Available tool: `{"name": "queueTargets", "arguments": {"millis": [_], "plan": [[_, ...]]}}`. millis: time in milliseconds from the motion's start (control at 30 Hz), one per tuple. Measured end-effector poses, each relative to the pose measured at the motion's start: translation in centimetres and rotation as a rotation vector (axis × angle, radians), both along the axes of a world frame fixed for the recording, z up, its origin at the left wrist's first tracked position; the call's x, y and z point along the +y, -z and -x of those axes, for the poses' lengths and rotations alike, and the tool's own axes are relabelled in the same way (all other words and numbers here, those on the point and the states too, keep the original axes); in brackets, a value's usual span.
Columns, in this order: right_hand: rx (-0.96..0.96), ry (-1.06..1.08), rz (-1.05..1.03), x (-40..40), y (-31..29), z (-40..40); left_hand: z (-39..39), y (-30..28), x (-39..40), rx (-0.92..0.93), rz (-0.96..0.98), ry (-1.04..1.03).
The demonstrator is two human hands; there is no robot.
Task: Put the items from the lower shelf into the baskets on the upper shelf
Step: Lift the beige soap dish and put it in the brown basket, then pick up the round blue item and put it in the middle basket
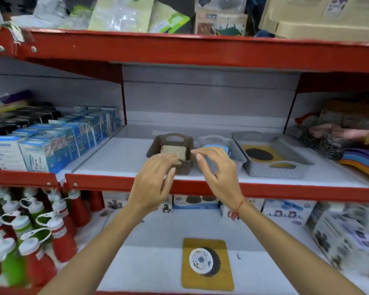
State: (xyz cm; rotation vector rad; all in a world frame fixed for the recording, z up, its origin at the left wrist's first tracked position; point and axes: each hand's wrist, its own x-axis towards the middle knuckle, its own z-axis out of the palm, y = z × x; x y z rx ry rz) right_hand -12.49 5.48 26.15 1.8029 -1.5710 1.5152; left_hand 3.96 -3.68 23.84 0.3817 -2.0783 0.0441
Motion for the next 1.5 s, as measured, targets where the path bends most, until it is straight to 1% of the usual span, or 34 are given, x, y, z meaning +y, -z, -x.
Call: {"name": "queueTargets", "arguments": {"millis": [67,100,200,267,367,467,533,600,700,767,833,867,933,1067,1133,1200,1267,1333,1400,1500], "plan": [[0.019,0.041,0.035,2.0,2.4,-0.2,0.0,2.5,1.9,0.030,0.050,0.053],[0.027,0.060,0.032,2.9,4.0,-0.1,0.1,4.0,2.8,0.016,0.054,0.073],[0.045,0.064,-0.067,4.8,9.6,0.5,0.2,9.1,4.8,-0.142,-0.039,0.100],[0.082,0.059,-0.239,5.6,14.3,1.3,0.3,12.7,5.6,-0.310,-0.161,0.088],[0.101,0.084,-0.575,6.2,20.4,3.0,0.5,16.9,5.9,-0.535,-0.317,-0.016],[0.070,0.138,-0.944,5.9,24.5,4.2,1.1,21.1,5.5,-0.772,-0.397,-0.080],[0.056,0.139,-1.093,5.3,26.3,4.5,1.4,23.5,4.8,-0.906,-0.405,-0.057],[0.062,0.124,-1.149,4.5,27.5,4.5,2.1,25.2,4.4,-1.028,-0.384,-0.084],[0.059,0.108,-1.197,3.0,28.9,4.6,2.6,26.7,4.0,-1.146,-0.351,-0.129],[0.106,0.123,-1.228,2.1,29.5,4.6,3.0,27.6,3.8,-1.151,-0.304,-0.112],[0.149,0.141,-1.270,1.2,30.1,4.6,3.2,27.7,3.6,-1.219,-0.388,-0.098],[0.181,0.151,-1.281,0.9,30.4,4.8,3.4,27.7,3.6,-1.261,-0.378,-0.089],[0.240,0.176,-1.265,0.7,30.9,4.9,3.4,28.1,3.4,-1.272,-0.349,-0.090],[0.256,0.211,-1.204,1.1,30.7,4.8,3.2,28.1,3.5,-1.206,-0.366,-0.085],[0.216,0.217,-1.172,1.4,30.3,4.9,3.2,27.5,3.6,-1.169,-0.404,-0.087],[0.128,0.200,-1.132,2.1,29.3,5.1,3.0,27.0,3.7,-1.082,-0.410,-0.104],[0.037,0.150,-1.096,2.9,27.8,5.3,2.4,26.2,3.7,-1.053,-0.366,-0.141],[-0.015,0.099,-1.056,3.9,25.8,5.4,1.9,25.0,3.7,-1.031,-0.347,-0.157],[-0.018,0.085,-0.995,5.0,23.4,5.5,1.7,23.4,3.9,-0.956,-0.307,-0.148],[-0.006,0.094,-0.861,6.5,19.6,5.4,1.7,19.8,4.6,-0.792,-0.199,-0.098]]}}
